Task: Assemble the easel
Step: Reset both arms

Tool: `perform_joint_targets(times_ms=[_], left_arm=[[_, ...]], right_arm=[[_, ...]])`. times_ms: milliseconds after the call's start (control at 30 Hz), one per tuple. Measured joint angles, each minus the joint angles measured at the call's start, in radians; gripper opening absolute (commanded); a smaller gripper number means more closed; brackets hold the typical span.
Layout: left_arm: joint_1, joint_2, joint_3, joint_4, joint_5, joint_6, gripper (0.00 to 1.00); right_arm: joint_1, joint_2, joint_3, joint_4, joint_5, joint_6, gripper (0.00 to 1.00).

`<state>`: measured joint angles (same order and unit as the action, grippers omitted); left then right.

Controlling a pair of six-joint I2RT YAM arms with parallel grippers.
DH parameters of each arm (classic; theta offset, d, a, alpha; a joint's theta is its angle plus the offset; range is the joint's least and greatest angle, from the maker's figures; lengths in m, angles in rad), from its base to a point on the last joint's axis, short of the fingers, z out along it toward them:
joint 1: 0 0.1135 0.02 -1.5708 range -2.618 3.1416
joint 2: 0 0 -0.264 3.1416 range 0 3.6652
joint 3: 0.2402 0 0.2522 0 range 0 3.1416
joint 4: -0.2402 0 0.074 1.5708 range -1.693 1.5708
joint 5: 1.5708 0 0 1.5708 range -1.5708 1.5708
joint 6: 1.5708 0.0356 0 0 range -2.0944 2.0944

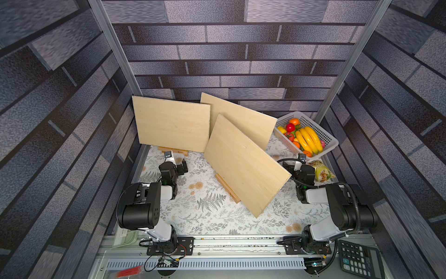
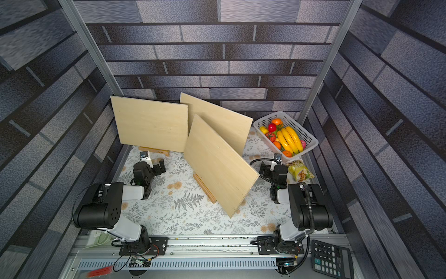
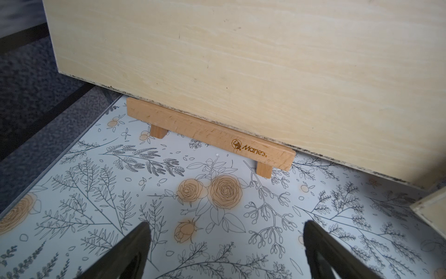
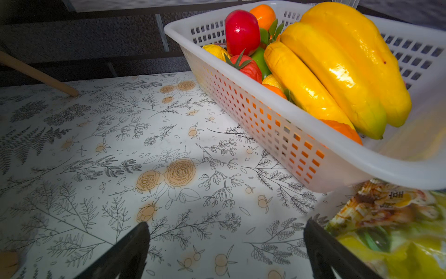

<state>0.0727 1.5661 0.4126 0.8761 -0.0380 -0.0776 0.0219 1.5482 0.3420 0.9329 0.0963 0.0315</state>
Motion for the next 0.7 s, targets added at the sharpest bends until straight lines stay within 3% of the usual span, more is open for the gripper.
perform_joint_targets(times_ms=[700], left_arm=[[-0.001,0.0,0.0,0.0,-0.015,0.0,1.0]], right_arm=[[0.0,0.0,0.0,-0.001,-0.043,-0.019,1.0]])
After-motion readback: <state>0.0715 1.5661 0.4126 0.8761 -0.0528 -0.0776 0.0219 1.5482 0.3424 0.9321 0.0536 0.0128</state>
